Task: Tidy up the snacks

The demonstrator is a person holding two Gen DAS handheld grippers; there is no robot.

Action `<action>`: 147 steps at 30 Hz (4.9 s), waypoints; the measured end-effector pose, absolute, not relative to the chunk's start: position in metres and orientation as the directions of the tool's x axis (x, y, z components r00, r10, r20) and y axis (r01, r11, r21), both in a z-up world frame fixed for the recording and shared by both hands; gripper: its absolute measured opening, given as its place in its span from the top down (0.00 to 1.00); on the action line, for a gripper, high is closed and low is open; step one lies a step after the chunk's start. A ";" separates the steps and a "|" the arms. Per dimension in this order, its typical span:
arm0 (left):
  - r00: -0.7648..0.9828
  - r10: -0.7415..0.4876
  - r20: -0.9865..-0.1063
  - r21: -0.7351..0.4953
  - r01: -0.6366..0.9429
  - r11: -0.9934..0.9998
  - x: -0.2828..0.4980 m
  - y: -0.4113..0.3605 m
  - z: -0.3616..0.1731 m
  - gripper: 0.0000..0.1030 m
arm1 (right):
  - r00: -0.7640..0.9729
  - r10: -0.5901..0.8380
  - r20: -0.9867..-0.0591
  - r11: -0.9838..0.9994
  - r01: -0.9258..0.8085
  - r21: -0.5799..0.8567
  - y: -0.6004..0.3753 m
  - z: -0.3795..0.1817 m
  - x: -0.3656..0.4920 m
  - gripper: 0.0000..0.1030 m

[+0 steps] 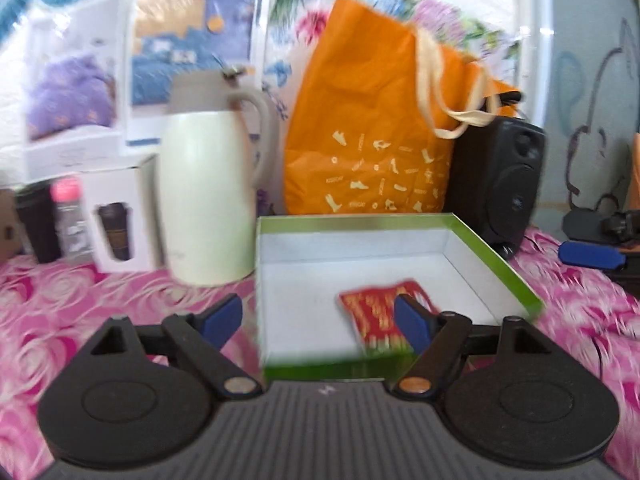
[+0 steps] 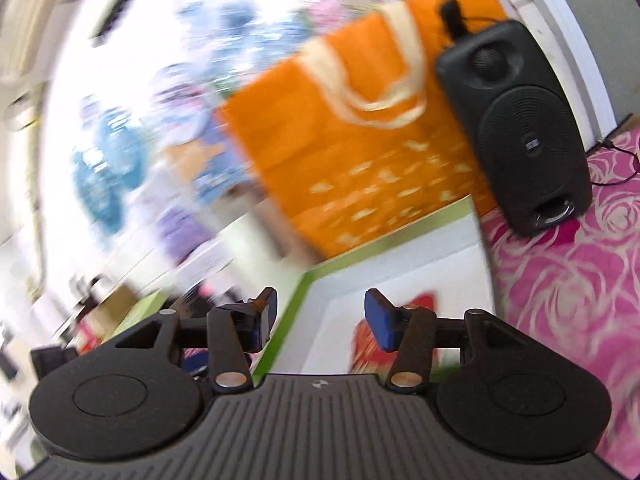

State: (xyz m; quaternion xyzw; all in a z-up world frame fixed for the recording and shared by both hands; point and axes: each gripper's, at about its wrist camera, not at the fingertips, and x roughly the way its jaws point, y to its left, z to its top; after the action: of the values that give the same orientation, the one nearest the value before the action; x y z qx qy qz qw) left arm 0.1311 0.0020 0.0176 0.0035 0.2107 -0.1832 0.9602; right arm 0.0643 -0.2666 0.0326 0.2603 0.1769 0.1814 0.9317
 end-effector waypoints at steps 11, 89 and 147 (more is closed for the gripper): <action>0.757 -0.403 -0.515 -0.106 0.410 0.906 -0.016 0.031 -0.031 0.21 | 0.710 0.607 -0.357 0.687 -0.242 0.685 -0.224 -0.033 -0.032 0.39; 0.677 -0.580 -0.453 -0.238 0.535 0.811 0.022 -0.025 0.034 0.47 | 0.748 0.634 -0.196 0.636 -0.361 0.682 -0.234 0.021 0.041 0.77; 0.867 -0.281 -0.413 -0.011 0.303 0.953 0.122 0.034 -0.001 0.01 | 0.882 0.417 -0.220 0.785 -0.227 0.577 -0.295 0.010 0.104 0.11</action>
State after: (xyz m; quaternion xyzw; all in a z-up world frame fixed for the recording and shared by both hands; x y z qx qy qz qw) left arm 0.1217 0.0340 -0.0011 0.0272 0.2095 -0.1512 0.9657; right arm 0.1039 -0.2950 0.0097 0.2785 0.1707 0.1735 0.9291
